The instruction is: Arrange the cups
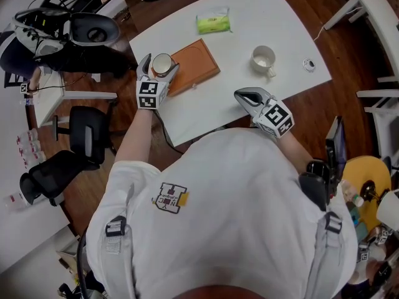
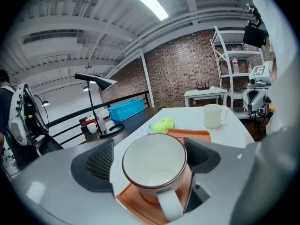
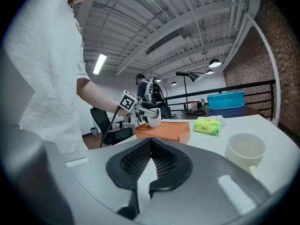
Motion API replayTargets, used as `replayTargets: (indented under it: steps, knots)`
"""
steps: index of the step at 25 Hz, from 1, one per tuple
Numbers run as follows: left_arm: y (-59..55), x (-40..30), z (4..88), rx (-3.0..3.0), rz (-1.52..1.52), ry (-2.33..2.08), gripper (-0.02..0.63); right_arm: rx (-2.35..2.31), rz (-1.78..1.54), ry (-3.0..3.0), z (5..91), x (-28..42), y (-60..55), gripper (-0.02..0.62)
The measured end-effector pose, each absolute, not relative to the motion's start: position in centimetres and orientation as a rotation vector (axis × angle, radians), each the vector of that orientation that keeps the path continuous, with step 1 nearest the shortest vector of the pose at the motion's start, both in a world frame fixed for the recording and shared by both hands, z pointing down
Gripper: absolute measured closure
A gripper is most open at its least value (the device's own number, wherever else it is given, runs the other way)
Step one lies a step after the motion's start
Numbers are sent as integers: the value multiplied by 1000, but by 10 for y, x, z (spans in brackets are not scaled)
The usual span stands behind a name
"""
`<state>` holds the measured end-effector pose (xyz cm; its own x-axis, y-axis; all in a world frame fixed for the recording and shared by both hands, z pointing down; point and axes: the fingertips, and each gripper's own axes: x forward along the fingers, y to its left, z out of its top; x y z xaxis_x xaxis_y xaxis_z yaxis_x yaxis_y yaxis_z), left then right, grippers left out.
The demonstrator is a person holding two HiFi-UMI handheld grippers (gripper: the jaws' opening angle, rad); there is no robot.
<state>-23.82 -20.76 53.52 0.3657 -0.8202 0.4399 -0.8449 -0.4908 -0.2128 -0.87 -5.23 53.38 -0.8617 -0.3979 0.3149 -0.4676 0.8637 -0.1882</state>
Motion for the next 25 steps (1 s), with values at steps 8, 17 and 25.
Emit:
replayTargets:
  steps: [8,17,25]
  knots:
    - [-195,-212,436,2760,606,-1647,184,649,383,-2787,535,-5,-57,595]
    - [-131,-115,464,2929,804,-1480,606,653,403,-2778,537,21,-55,595]
    - [-54,-78,628,2560,1038,-1215,606,606,504,-2693,582,53,-40,595]
